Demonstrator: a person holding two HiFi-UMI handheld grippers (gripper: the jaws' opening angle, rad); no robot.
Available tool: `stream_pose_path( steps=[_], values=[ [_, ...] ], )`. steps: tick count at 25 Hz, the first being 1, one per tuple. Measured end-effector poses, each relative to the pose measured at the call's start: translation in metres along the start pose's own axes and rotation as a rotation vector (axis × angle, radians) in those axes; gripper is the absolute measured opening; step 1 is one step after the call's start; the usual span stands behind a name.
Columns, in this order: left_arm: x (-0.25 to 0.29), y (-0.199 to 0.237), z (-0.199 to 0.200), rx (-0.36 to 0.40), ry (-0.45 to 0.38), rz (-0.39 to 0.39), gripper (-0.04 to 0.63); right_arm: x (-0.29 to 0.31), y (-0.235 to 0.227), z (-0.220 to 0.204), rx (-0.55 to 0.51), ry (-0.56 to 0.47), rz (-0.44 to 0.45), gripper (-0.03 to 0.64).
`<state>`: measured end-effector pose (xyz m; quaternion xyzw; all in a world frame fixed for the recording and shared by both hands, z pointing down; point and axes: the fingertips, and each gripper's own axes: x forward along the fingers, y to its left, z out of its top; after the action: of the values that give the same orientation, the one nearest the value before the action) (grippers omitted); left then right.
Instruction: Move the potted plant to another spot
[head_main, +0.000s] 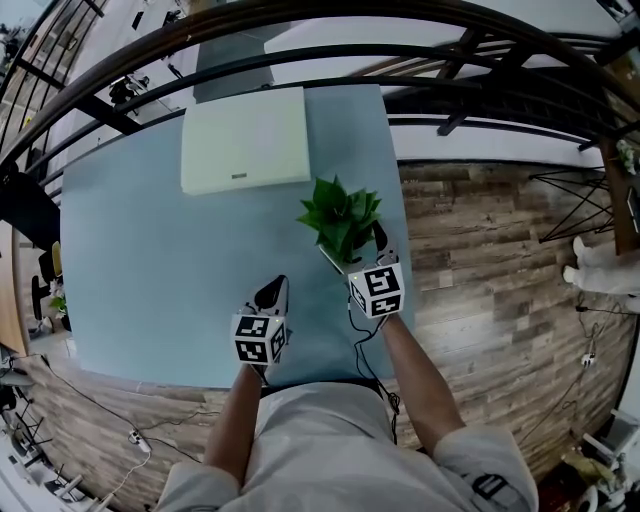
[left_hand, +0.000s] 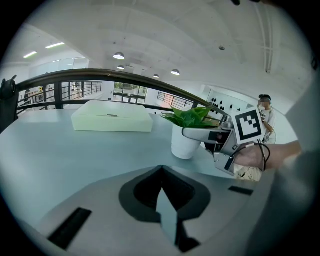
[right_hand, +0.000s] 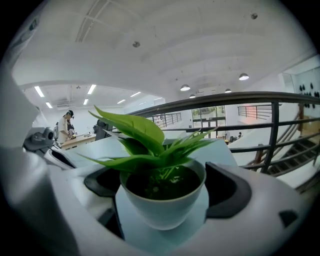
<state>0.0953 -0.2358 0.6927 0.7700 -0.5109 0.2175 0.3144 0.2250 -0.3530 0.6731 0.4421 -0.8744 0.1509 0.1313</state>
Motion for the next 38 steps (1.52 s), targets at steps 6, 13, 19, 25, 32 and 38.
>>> stream_pose_path(
  steps=[6,13,19,25,32,38],
  values=[
    [-0.001,-0.001,-0.001,0.001,-0.001,-0.007,0.012,-0.007,0.004,-0.007,-0.028,0.020,-0.009,0.516],
    [0.002,-0.002,0.002,0.006,0.006,-0.020,0.012,-0.008,0.005,-0.011,-0.044,0.047,-0.017,0.517],
    [0.001,-0.004,0.002,0.008,0.006,-0.025,0.012,-0.010,0.005,-0.015,-0.054,0.072,-0.031,0.518],
    [0.000,-0.006,-0.004,0.000,0.003,-0.017,0.012,-0.017,0.004,-0.020,-0.045,0.066,-0.028,0.518],
    [-0.005,-0.002,-0.013,-0.019,0.006,-0.021,0.012,-0.027,0.002,-0.025,0.002,0.062,-0.034,0.518],
    [-0.009,0.004,-0.023,-0.035,0.029,-0.035,0.012,-0.037,0.004,-0.028,0.004,0.082,-0.052,0.517]
  ],
)
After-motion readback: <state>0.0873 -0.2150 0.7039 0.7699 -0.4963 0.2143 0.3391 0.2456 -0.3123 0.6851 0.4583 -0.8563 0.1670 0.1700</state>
